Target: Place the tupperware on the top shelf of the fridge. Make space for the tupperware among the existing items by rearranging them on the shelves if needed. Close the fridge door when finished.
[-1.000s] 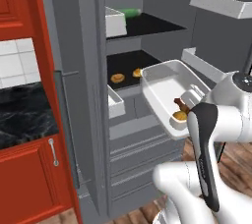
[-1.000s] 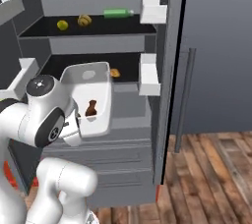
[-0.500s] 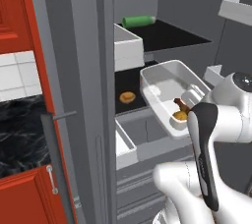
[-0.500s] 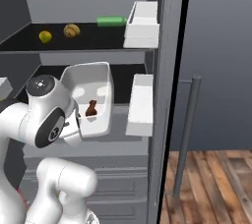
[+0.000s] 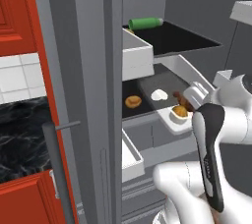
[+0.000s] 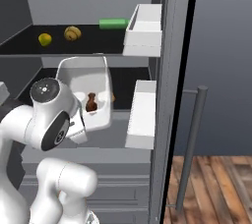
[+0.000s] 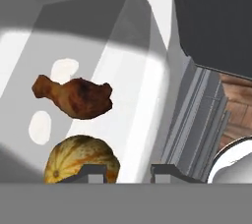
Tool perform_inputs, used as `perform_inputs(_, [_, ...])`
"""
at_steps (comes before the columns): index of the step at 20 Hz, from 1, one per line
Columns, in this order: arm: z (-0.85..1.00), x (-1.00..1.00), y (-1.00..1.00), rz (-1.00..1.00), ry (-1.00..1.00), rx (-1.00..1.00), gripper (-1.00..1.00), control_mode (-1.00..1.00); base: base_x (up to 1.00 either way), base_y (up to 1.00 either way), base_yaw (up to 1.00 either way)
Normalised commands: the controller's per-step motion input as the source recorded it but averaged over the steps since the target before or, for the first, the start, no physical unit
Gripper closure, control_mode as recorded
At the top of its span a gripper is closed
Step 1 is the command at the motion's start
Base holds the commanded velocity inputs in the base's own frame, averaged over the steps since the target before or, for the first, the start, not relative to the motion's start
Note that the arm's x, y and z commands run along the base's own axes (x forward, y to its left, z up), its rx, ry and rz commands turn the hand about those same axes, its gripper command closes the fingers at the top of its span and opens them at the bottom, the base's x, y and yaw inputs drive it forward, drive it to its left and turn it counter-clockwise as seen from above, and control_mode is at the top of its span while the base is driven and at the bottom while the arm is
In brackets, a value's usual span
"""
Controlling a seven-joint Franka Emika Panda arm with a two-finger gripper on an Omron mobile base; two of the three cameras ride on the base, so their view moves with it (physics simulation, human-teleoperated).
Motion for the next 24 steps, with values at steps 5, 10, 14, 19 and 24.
perform_inputs(5, [0.62, -0.02, -0.04, 0.0, -0.07, 0.0, 1.0, -1.0, 0.0, 0.0, 0.0])
perform_inputs(10, [0.87, -0.18, 0.0, 0.0, 0.0, 0.0, 1.0, -1.0, 0.0, 0.0, 0.0])
perform_inputs(14, [0.04, -1.0, 0.01, 0.0, -0.01, -0.07, 1.0, -1.0, 0.0, 0.0, 0.0])
perform_inputs(19, [0.01, -1.0, 0.02, 0.0, -0.11, -0.07, 1.0, -1.0, 0.0, 0.0, 0.0])
perform_inputs(24, [0.78, -0.42, 0.0, 0.0, -0.26, 0.0, 1.0, -1.0, 0.0, 0.0, 0.0])
